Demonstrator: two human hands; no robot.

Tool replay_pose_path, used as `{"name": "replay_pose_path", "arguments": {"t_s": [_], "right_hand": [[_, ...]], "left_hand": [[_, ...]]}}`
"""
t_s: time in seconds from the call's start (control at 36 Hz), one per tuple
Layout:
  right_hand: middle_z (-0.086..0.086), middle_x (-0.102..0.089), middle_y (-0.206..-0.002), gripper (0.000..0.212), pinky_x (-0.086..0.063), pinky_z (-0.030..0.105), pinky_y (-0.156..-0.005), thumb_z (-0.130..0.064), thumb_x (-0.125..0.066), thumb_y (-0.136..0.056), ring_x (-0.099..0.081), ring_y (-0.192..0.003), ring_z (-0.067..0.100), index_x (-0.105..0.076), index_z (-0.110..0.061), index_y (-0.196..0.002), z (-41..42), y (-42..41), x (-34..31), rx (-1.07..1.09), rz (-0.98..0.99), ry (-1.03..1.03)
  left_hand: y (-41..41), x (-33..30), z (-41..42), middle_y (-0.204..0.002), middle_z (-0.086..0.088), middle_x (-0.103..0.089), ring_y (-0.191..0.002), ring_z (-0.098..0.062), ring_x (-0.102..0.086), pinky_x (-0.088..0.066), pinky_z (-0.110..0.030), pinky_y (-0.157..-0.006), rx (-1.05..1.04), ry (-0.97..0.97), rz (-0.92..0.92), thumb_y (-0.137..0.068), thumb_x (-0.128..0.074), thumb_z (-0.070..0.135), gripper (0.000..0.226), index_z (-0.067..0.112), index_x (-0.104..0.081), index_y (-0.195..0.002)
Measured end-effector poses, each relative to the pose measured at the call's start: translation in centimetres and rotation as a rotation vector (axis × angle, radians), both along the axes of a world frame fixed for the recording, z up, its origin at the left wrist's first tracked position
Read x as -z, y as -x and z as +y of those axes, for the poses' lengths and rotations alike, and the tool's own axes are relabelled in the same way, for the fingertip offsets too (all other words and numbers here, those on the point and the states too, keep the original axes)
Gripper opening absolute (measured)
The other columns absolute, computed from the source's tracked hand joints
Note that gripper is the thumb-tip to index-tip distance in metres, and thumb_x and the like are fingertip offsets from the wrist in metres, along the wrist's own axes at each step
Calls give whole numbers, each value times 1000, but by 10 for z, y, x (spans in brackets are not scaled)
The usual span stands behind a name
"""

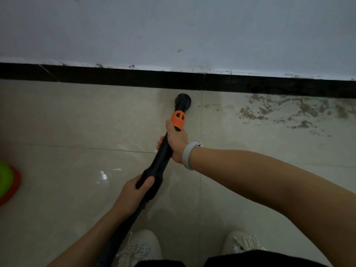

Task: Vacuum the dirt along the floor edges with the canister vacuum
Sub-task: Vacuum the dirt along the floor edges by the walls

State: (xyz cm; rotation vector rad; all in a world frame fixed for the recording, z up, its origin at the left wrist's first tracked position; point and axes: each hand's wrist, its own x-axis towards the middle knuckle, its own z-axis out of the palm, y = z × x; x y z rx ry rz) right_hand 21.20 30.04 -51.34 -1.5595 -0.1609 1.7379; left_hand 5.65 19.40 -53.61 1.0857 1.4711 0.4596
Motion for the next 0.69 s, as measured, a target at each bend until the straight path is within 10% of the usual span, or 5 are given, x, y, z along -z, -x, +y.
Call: {"name": "replay_pose_path", "arguments": {"t_s": [0.69], "right_hand": [[10,-51,-67,30,-52,34,-53,-34,-57,-96,-53,-54,21,-46,-8,-86,13,-54,-6,216,-107,45]], "left_hand": [[-39,4,42,-64,-9,-65,-50,-21,-60,-50,-31,-50,170,31,-30,-68,-55,73,69,10,-63,-96]]}}
